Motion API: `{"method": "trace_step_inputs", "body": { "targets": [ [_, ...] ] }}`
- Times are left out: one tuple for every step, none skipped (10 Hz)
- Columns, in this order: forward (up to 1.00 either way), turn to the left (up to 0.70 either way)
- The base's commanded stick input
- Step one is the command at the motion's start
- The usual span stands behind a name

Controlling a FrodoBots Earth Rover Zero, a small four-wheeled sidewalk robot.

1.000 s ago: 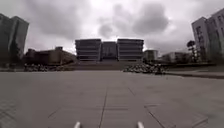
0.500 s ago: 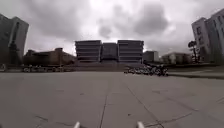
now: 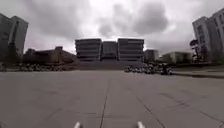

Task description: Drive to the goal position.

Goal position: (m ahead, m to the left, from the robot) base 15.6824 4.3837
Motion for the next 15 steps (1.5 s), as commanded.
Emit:
{"method": "trace_step_inputs", "body": {
  "targets": [
    [1.0, 0.0],
    [1.0, 0.0],
    [1.0, 0.0],
    [1.0, 0.0],
    [1.0, 0.0],
    [1.0, 0.0],
    [1.0, 0.0],
    [1.0, 0.0],
    [1.0, 0.0],
    [1.0, 0.0],
    [1.0, 0.0],
    [1.0, 0.0],
    [1.0, 0.0],
    [1.0, 0.0],
    [1.0, 0.0]
  ]
}}
